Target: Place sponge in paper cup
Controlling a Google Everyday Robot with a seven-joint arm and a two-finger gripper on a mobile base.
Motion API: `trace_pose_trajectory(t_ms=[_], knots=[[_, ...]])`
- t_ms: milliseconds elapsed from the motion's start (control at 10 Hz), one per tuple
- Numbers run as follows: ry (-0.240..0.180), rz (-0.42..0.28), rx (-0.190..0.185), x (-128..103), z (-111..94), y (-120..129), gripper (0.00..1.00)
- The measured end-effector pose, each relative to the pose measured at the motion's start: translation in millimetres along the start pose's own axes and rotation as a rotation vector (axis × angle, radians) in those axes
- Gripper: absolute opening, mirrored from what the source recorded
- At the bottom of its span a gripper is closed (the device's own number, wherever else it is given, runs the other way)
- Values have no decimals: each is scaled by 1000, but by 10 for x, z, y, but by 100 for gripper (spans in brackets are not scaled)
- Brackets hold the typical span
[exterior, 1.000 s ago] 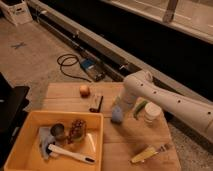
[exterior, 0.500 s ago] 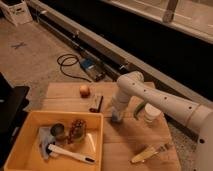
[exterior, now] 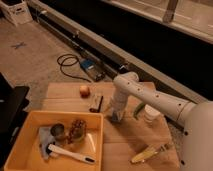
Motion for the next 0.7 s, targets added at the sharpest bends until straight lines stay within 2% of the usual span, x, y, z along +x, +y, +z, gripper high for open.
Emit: trace_pose_trajectory(t_ms=[300, 600, 700], knots=[[7, 1, -22, 176, -1, 120, 65], [5, -1, -31, 202, 27, 134, 64], [5, -1, -31, 202, 29, 134, 56]])
